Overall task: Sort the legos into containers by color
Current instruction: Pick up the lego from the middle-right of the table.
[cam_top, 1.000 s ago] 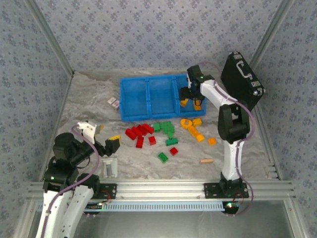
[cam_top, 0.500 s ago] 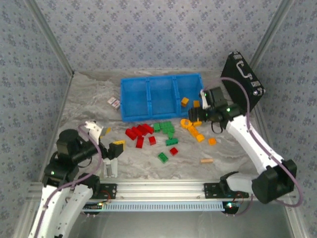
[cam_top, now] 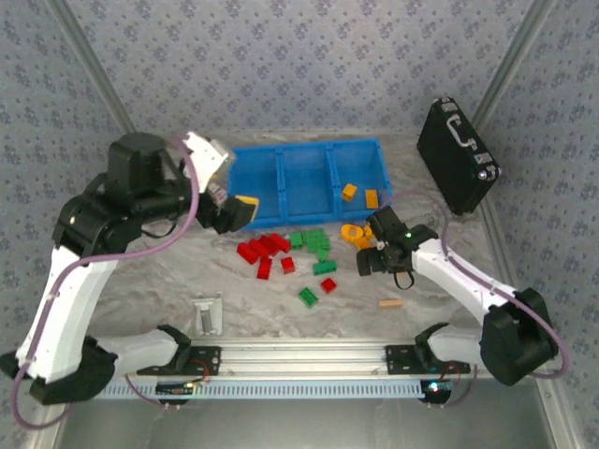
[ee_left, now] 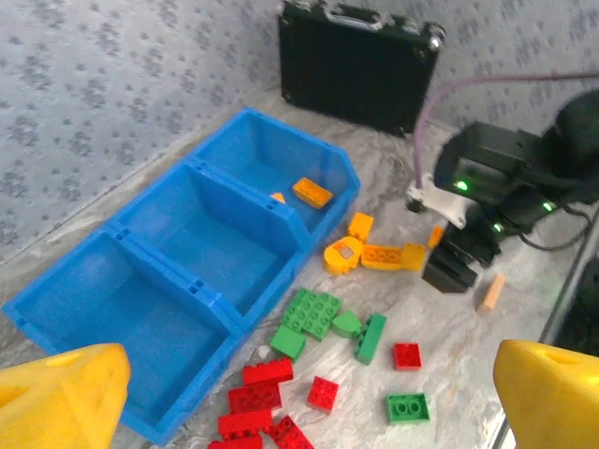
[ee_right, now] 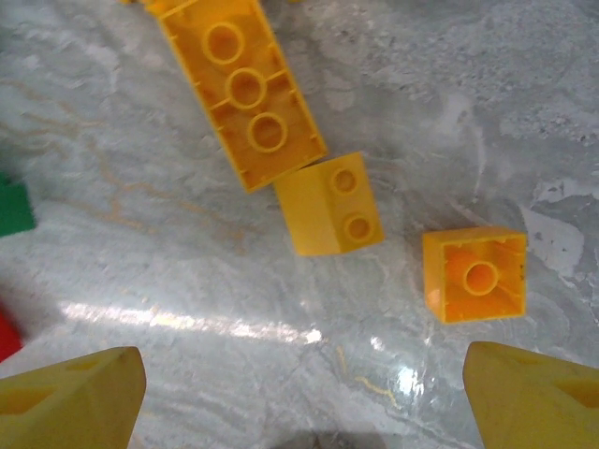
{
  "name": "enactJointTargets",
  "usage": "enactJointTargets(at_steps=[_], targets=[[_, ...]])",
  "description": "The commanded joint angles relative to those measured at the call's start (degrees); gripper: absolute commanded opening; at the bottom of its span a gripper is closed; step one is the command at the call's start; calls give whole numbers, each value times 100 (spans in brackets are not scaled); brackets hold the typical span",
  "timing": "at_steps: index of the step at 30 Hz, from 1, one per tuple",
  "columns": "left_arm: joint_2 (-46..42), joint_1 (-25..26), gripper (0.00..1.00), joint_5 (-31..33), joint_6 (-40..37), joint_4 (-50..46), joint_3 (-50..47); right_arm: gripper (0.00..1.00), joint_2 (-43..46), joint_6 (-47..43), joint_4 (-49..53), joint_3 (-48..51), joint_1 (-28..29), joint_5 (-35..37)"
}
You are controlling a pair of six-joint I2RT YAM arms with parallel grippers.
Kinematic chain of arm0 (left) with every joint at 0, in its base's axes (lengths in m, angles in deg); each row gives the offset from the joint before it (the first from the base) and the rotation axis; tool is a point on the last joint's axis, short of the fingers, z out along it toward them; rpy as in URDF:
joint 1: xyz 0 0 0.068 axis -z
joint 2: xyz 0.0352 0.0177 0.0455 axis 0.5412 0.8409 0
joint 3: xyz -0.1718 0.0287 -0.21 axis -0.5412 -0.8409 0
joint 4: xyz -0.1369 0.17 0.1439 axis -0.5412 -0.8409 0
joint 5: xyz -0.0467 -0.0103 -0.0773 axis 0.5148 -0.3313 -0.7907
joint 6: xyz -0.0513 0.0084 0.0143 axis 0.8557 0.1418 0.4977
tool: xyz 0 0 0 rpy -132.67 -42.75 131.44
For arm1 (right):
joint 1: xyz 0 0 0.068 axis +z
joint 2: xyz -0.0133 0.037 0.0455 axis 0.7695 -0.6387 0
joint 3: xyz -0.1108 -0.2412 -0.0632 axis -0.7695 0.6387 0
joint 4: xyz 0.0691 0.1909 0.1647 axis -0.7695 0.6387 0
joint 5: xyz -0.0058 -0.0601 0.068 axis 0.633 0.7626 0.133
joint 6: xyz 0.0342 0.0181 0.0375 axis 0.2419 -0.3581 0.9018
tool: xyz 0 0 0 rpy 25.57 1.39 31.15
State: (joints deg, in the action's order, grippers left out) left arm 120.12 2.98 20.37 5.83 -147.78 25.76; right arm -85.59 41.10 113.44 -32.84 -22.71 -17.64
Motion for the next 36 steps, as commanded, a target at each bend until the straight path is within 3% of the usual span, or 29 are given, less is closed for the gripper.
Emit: enactJointTargets(at_steps=[1,4,8,13,19,36], targets=[[190,695,100,708,-270,-1048,228,90,-261,7,-354,85,-110,17],[332,1306,100,1153,-285,-1007,8,88,-601,-167,-531,-21,-265,-124],[545,1759,100,1712,-202,-872,-198,84,-861,-255,-756,-145,-534,-388],[615,1886,100,1340,113,-313,-473,82,-1311,-307,-708,-466,-562,-388],[663,1927,100,1489,339,52,-592,75,-2109,-362,-497,-913,-516,-478],[542,1936,100,1586,243,356,-1088,67,-2279,-332,-92,-937,-382,-519]])
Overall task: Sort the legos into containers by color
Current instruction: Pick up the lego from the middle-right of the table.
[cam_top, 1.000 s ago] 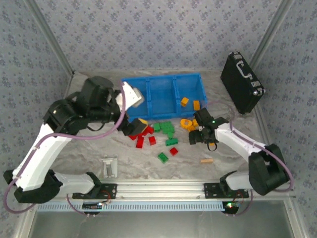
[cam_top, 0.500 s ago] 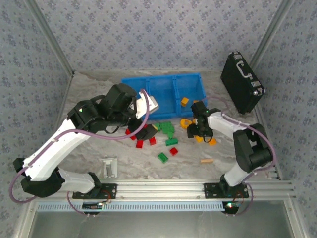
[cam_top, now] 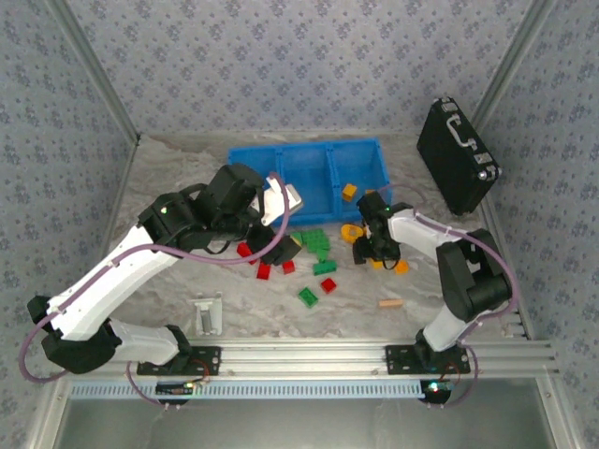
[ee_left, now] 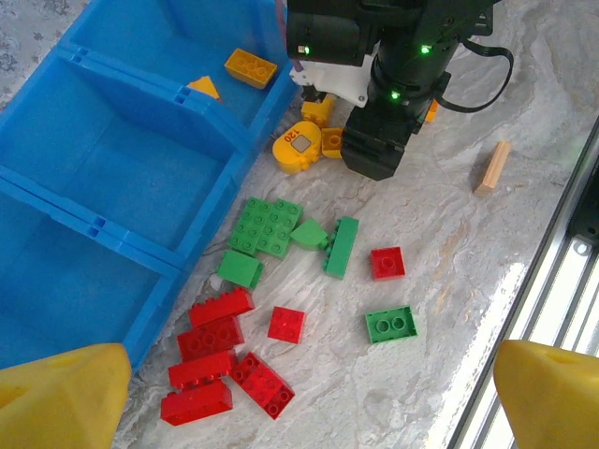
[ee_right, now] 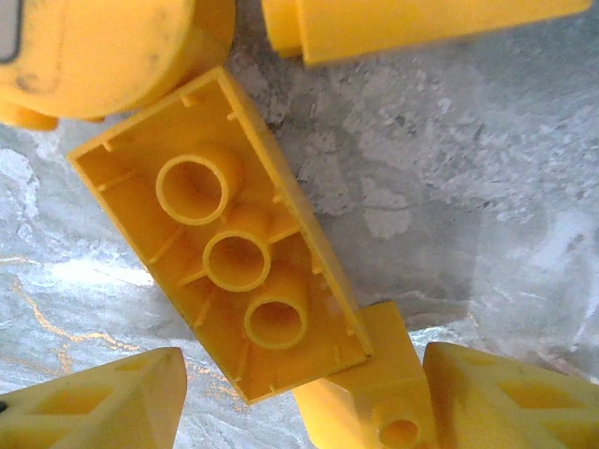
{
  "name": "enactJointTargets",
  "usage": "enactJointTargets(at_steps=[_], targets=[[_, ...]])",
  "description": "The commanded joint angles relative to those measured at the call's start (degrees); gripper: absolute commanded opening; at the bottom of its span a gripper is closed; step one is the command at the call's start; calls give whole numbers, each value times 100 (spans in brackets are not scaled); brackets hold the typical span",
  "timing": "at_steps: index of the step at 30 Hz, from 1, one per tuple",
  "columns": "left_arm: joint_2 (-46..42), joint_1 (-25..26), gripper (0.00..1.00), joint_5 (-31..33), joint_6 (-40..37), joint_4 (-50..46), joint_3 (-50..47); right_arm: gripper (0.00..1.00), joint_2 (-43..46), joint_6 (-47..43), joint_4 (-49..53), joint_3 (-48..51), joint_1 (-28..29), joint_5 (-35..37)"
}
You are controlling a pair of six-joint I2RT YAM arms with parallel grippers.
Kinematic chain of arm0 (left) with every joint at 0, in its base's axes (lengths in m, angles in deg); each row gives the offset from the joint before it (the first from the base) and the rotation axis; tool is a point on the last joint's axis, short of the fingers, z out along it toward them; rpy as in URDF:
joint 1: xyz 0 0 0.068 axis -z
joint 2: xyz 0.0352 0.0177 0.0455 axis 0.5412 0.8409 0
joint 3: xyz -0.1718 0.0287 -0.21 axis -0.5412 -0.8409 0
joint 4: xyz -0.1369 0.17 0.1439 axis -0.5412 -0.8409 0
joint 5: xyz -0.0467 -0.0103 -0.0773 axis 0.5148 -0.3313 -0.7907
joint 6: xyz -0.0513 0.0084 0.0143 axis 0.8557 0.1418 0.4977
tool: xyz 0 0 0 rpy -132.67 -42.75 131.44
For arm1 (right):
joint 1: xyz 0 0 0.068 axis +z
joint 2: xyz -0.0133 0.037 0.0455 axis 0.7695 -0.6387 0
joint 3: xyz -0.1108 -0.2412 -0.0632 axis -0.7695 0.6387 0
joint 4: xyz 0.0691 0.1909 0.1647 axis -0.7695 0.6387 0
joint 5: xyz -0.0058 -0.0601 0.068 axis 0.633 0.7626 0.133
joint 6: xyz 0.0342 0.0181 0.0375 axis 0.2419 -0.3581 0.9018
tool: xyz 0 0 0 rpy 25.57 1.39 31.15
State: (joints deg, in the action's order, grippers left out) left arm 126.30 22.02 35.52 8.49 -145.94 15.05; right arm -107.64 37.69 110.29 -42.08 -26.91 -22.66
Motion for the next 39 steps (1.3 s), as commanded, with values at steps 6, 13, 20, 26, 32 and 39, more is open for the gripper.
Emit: enactJointTargets(at_steps=[6,13,20,26,32,39], targets=[[-86,32,100,89,-24,154,-17,59,-41,102,214,118,85,33],[-112,32,100,89,0,181,-19,45,-8,127,197,270,86,114],[-136,32,100,104,18,209,-30,33,199,172,204,355,60,246],[-173,44,100,58,16,260,-63,31,581,198,417,279,111,181],[-98,43,100,169,-25,256,-4,31,1400,250,1000,-142,230,12],[138,46,100,888,239,55,352,30,2020,438,1116,-492,261,47]])
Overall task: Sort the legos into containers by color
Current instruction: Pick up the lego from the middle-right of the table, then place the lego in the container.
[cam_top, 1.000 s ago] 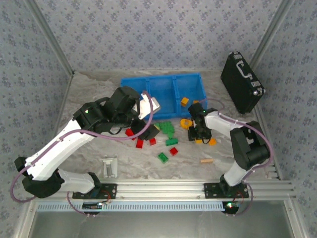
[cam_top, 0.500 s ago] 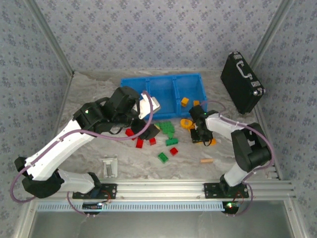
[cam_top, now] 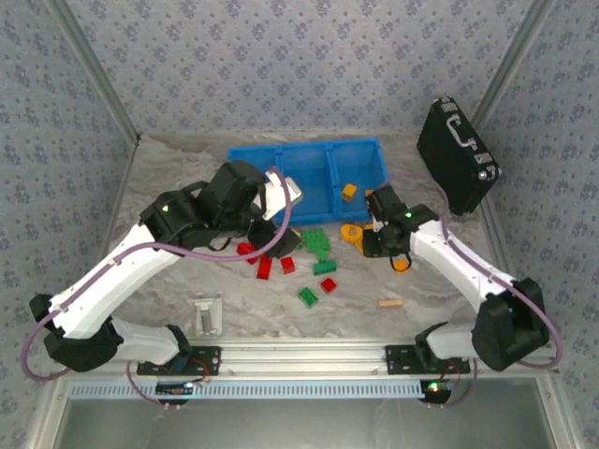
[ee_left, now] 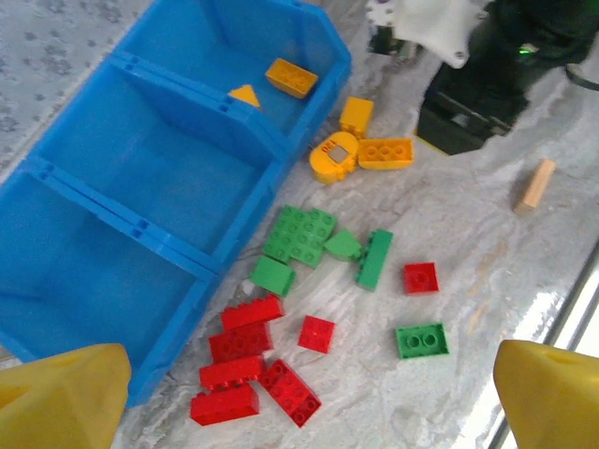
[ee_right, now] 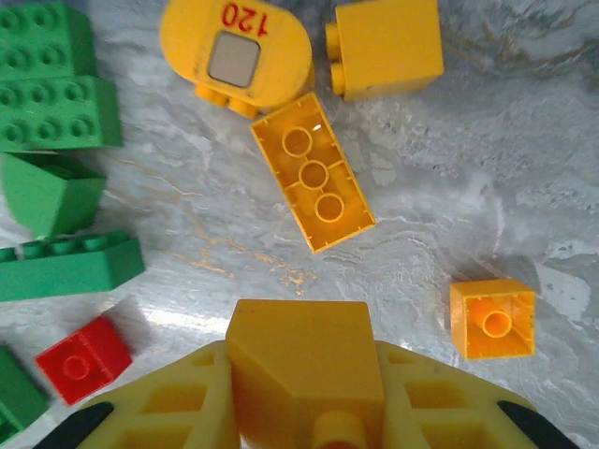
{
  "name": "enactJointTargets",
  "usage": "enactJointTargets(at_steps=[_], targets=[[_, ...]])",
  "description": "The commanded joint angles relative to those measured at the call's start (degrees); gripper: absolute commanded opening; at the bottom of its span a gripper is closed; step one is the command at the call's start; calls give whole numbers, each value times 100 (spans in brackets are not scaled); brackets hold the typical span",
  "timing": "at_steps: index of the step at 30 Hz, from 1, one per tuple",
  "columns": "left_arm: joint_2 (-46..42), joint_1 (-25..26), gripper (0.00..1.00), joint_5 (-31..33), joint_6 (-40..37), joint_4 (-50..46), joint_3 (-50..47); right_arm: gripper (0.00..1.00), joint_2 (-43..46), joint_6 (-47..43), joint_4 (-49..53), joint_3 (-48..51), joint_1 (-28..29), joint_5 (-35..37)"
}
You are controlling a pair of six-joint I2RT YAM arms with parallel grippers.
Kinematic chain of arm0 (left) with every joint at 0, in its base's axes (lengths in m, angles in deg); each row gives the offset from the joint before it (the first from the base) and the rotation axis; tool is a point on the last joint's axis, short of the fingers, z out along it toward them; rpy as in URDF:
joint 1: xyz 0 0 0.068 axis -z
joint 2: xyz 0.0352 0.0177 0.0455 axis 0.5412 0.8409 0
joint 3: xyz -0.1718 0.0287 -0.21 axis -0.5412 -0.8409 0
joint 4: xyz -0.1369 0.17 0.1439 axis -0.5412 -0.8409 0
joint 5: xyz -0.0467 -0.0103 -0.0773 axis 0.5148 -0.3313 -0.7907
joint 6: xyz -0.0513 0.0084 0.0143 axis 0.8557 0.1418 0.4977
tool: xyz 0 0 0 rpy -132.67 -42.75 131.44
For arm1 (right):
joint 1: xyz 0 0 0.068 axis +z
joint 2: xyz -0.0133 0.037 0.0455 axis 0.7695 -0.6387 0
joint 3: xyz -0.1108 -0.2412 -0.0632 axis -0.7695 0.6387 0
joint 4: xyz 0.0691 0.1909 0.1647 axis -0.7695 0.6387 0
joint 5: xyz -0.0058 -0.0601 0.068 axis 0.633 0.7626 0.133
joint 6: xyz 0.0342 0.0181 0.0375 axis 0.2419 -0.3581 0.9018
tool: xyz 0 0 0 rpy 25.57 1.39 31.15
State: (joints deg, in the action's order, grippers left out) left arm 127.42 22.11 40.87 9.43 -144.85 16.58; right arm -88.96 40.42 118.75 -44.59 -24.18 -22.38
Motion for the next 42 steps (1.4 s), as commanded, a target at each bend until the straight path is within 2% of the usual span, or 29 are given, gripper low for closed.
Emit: enactJointTargets(at_steps=[1,9,12,15,20,23,25,28,32,34,39,42], targets=[[-11,34,100,389,192,78,122,30,159,131,233,-329,-41,52],[-847,35,100,432,570,2229,-1377,29,-556,-187,-724,-1009,-577,86],[-1125,33,100,540,645,2764,-1698,29,-962,-282,-1076,-1410,-694,100],[-1205,26,100,965,802,2973,-1773,29,-1376,-312,-1340,-1620,-766,14],[-1074,24,100,997,697,2630,-1526,29,-2157,-346,-1598,-2099,-824,-96],[-1080,26,100,900,697,2534,-1461,41,-2631,-397,-1542,-2434,-833,-18],[-1117,30,100,842,710,2470,-1434,55,-2878,-415,-1559,-2586,-829,-34],[-1206,25,100,869,738,2385,-1402,66,-3091,-401,-1566,-2763,-836,-55],[-1350,30,100,906,773,2374,-1400,73,-2956,-457,-1601,-2789,-805,-94],[-1363,24,100,960,812,2344,-1397,76,-2633,-679,-1682,-2626,-785,-337],[-1283,27,100,768,631,1998,-1374,80,-1685,-1307,-1725,-1776,-856,-1048],[-1243,28,100,690,558,1721,-1384,80,-1196,-1204,-1517,-1192,-843,-1142]])
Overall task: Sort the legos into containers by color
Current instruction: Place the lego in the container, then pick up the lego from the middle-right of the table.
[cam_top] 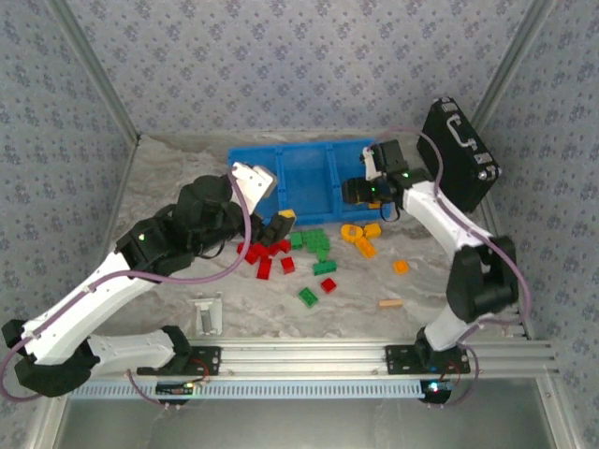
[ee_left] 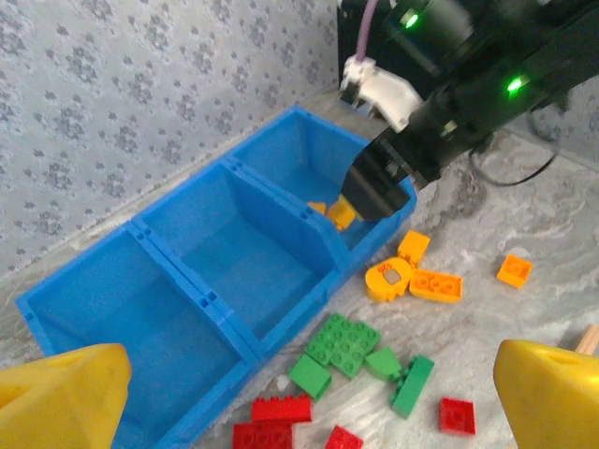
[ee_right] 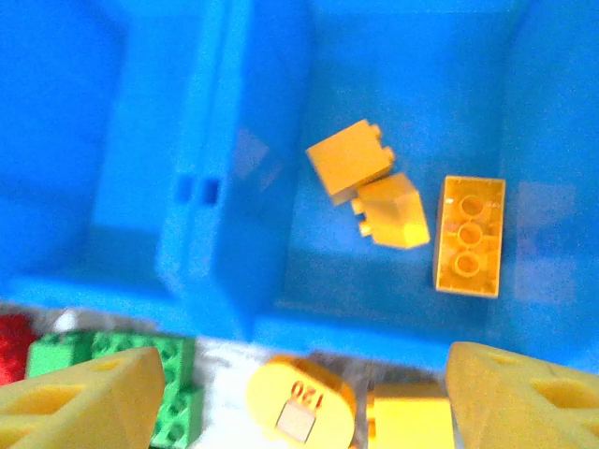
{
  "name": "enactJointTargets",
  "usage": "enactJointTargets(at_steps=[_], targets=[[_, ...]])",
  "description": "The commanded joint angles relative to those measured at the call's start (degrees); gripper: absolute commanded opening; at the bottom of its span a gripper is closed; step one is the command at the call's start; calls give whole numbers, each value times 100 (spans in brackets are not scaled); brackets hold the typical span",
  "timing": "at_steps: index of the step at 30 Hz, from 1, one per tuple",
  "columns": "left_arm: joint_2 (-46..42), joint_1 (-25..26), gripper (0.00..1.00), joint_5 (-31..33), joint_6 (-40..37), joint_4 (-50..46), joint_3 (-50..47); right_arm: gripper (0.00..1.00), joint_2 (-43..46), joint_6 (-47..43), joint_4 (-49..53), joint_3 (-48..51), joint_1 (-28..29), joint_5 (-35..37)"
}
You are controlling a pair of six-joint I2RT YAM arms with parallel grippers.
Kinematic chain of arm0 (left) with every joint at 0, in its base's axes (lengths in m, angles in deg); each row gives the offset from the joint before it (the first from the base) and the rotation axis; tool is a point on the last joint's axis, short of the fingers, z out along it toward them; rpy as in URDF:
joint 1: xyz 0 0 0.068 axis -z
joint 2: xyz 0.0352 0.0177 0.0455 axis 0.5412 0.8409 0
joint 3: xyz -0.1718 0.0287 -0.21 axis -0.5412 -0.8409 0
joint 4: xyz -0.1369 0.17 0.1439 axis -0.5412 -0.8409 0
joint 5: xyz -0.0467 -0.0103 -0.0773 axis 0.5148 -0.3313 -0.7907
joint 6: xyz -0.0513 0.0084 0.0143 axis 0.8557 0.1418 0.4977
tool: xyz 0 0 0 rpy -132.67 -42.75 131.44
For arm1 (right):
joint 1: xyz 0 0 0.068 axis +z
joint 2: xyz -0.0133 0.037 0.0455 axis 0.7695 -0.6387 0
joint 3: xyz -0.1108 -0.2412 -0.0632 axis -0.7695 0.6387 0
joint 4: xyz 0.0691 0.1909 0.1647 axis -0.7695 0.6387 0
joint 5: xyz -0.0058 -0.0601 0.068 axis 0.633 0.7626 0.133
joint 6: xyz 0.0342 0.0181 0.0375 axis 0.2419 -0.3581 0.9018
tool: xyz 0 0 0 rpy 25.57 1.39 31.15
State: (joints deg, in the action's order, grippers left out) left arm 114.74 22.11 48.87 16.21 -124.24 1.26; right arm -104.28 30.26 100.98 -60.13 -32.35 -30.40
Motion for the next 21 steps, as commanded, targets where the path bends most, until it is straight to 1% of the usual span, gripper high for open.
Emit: enactJointTargets(at_steps=[1,5,7,10,15,19,21], targets=[[39,32,100,-113,-119,-384,155,80,501,-108,316,668,-5,-282],[45,39,100,-261,-93,-451,165,80,1176,127,305,1576,143,-30],[39,37,100,-319,-92,-436,160,82,1424,215,314,1891,233,33],[74,32,100,-452,-92,-483,203,86,1581,379,279,2262,346,-147],[102,33,100,-604,-19,-513,265,87,1290,587,87,2553,439,92],[137,36,100,-825,42,-626,347,87,728,738,146,2395,450,641],[149,39,100,-866,97,-700,385,87,449,804,113,2286,454,765]])
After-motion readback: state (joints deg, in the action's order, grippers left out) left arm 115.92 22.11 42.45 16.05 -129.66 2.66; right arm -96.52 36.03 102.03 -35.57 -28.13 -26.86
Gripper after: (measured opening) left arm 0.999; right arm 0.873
